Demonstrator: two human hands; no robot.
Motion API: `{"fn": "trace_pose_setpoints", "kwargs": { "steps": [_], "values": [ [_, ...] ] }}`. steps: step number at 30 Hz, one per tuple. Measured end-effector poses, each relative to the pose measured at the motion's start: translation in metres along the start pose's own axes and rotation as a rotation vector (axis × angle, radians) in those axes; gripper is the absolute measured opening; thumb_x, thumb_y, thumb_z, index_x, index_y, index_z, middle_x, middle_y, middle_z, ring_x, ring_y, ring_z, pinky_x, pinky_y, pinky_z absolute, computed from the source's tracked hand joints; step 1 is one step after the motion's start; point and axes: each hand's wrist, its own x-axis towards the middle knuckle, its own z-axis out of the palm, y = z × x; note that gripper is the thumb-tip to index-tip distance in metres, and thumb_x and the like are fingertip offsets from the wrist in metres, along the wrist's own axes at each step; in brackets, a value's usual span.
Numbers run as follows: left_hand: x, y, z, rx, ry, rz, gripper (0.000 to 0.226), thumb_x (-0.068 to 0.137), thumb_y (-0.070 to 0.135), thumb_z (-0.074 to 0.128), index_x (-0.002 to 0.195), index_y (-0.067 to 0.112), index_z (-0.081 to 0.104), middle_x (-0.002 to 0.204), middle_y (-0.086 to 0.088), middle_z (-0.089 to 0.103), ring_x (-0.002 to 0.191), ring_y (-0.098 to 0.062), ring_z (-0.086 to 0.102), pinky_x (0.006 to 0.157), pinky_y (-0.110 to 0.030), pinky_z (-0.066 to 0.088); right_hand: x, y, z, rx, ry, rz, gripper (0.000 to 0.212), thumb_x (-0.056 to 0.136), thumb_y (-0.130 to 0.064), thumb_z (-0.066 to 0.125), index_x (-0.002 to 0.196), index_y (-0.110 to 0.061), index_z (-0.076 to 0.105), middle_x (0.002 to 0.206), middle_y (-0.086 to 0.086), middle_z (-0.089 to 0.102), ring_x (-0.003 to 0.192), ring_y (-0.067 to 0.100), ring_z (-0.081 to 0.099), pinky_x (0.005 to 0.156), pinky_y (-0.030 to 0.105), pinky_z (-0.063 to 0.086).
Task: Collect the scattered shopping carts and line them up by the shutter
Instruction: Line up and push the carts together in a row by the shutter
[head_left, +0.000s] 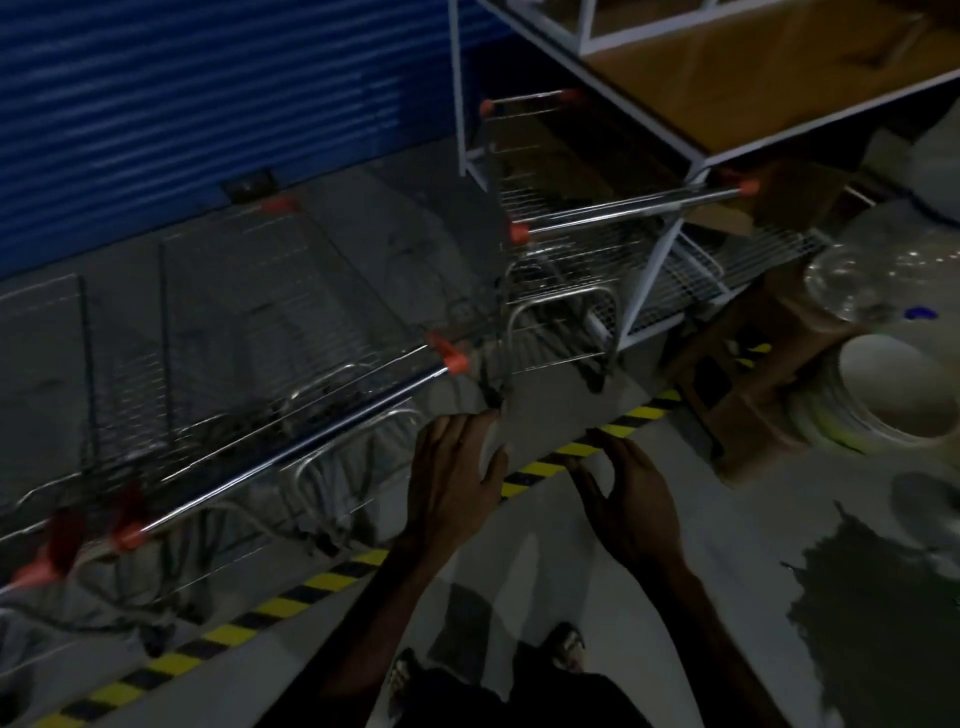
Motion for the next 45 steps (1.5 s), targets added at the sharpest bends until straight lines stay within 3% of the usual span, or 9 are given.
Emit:
{"fn": "trace_pose_setpoints", "kwargs": {
  "steps": [11, 20, 24, 33, 36, 38, 41, 43, 45],
  "values": [
    [0.076, 0.112, 0.073, -0.096, -0.071, 0.051, 0.03, 0.102, 0.041, 0.059, 0.119, 0.018, 0.065, 0.109, -0.001, 0.065, 0.109, -0.029, 0.06, 0.097, -0.045, 0.046, 0.052, 0.088, -0.096, 0.029, 0.039, 0.101, 0.052, 0.103, -0.046, 0.061, 0.145, -0.015, 0.058, 0.142, 0.006, 0.064, 0.13, 0.029, 0.059, 0.102, 0.047, 0.053],
    [0.188, 0.111, 0.124, -0.032, -0.02, 0.119, 0.039, 0.1, 0.043, 0.056, 0.125, 0.016, 0.07, 0.114, -0.004, 0.071, 0.109, -0.029, 0.062, 0.093, -0.042, 0.048, 0.176, 0.102, -0.133, -0.022, 0.012, 0.065, 0.054, 0.104, -0.04, 0.062, 0.144, -0.004, 0.058, 0.139, 0.017, 0.063, 0.118, 0.038, 0.063, 0.095, 0.045, 0.052],
    [0.259, 0.101, 0.144, -0.04, -0.042, 0.09, 0.041, 0.099, 0.042, 0.059, 0.129, 0.016, 0.068, 0.119, -0.007, 0.071, 0.112, -0.032, 0.063, 0.097, -0.045, 0.051, 0.257, 0.115, -0.144, -0.143, -0.021, 0.002, 0.051, 0.103, -0.045, 0.061, 0.135, -0.006, 0.063, 0.122, 0.015, 0.067, 0.111, 0.039, 0.064, 0.086, 0.044, 0.054],
    [0.405, 0.062, 0.173, 0.098, -0.168, 0.056, 0.047, 0.095, 0.05, 0.061, 0.123, 0.015, 0.07, 0.117, -0.013, 0.072, 0.11, -0.038, 0.064, 0.094, -0.047, 0.053, 0.437, 0.128, -0.19, -0.399, -0.103, -0.076, 0.063, 0.097, -0.046, 0.071, 0.151, -0.017, 0.054, 0.158, 0.015, 0.049, 0.141, 0.039, 0.049, 0.108, 0.056, 0.047],
    [0.418, 0.047, 0.181, 0.216, -0.184, 0.03, 0.052, 0.102, 0.063, 0.055, 0.112, 0.017, 0.078, 0.104, -0.011, 0.077, 0.099, -0.033, 0.074, 0.095, -0.045, 0.048, 0.489, 0.162, -0.189, -0.53, -0.119, -0.252, 0.051, 0.092, -0.052, 0.074, 0.127, -0.015, 0.073, 0.137, 0.016, 0.066, 0.133, 0.041, 0.057, 0.111, 0.055, 0.045],
    [0.42, 0.039, 0.185, 0.36, -0.185, 0.023, 0.082, 0.098, 0.083, 0.033, 0.095, 0.017, 0.08, 0.088, -0.008, 0.077, 0.083, -0.031, 0.076, 0.09, -0.044, 0.05, 0.516, 0.18, -0.182, -0.606, -0.128, -0.346, 0.044, 0.086, -0.05, 0.082, 0.107, -0.012, 0.08, 0.116, 0.019, 0.075, 0.119, 0.045, 0.065, 0.112, 0.055, 0.043],
    [0.423, 0.046, 0.181, 0.38, -0.373, -0.2, 0.1, 0.083, 0.098, 0.027, 0.105, 0.016, 0.078, 0.103, -0.012, 0.078, 0.099, -0.035, 0.075, 0.095, -0.045, 0.054, 0.546, 0.187, -0.172, -0.765, -0.232, -0.33, 0.067, 0.086, -0.077, 0.063, 0.09, -0.012, 0.079, 0.09, 0.015, 0.076, 0.099, 0.037, 0.072, 0.113, 0.053, 0.04],
    [0.425, 0.053, 0.181, 0.465, -0.362, -0.258, 0.105, 0.075, 0.104, 0.022, 0.096, 0.017, 0.077, 0.1, -0.008, 0.078, 0.102, -0.029, 0.074, 0.101, -0.044, 0.049, 0.559, 0.191, -0.169, -0.795, -0.29, -0.293, 0.094, 0.078, -0.098, 0.038, 0.076, -0.011, 0.073, 0.076, 0.012, 0.073, 0.079, 0.032, 0.072, 0.097, 0.051, 0.054],
    [0.425, 0.056, 0.19, 0.53, -0.356, -0.318, 0.1, 0.072, 0.106, 0.031, 0.098, 0.022, 0.077, 0.105, -0.002, 0.078, 0.111, -0.025, 0.072, 0.111, -0.046, 0.041, 0.561, 0.197, -0.171, -0.726, -0.344, -0.322, 0.098, 0.068, -0.109, 0.021, 0.056, -0.017, 0.052, 0.056, 0.008, 0.06, 0.057, 0.028, 0.064, 0.072, 0.043, 0.058]
  ]
}}
